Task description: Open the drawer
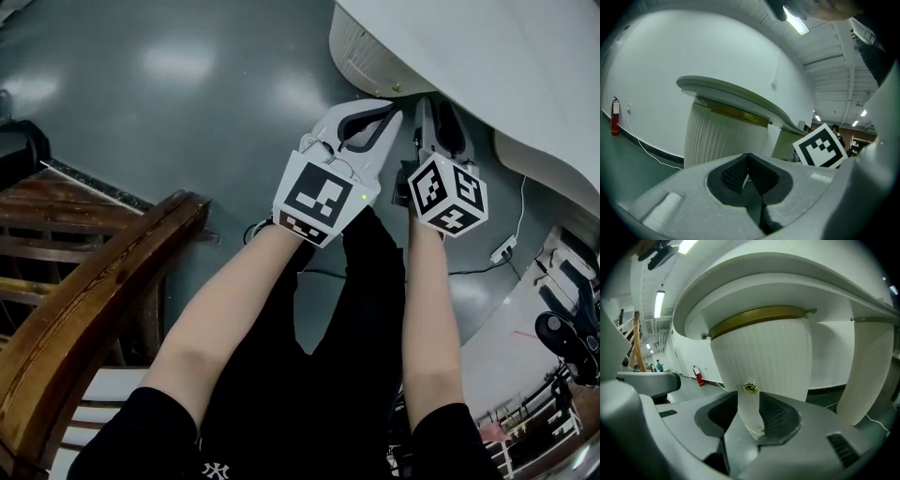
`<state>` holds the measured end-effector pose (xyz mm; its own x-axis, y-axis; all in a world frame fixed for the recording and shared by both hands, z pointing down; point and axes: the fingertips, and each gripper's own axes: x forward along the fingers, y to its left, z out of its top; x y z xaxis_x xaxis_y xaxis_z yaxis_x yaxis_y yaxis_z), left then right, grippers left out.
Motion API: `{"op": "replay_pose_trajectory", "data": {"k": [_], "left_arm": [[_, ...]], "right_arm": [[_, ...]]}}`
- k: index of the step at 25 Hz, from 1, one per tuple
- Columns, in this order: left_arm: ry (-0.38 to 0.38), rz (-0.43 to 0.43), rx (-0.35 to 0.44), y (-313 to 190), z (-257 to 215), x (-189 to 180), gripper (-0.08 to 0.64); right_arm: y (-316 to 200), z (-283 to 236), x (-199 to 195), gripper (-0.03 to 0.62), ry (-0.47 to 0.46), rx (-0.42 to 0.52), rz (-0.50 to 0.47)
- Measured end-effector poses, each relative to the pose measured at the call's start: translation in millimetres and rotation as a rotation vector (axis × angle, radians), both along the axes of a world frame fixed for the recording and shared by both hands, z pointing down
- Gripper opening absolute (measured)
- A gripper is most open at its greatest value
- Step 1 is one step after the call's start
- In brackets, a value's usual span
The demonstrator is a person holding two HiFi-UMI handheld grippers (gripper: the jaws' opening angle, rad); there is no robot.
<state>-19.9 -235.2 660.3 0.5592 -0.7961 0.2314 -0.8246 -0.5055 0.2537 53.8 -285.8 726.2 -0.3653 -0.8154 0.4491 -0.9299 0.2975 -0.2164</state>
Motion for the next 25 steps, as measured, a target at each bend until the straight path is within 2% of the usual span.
{"op": "replay_pose_trajectory", "data": {"k": [14, 25], "left_arm": [[0.02, -0.014, -0.006, -20, 5, -11, 0.009], [0.018, -0.008, -0.032, -16, 4, -15, 0.009]], "right_arm": [[-35, 10, -10, 0.142, 0.03, -0.003, 0.045], [-32, 10, -6, 0.112, 0.049, -0.011, 0.089]]}}
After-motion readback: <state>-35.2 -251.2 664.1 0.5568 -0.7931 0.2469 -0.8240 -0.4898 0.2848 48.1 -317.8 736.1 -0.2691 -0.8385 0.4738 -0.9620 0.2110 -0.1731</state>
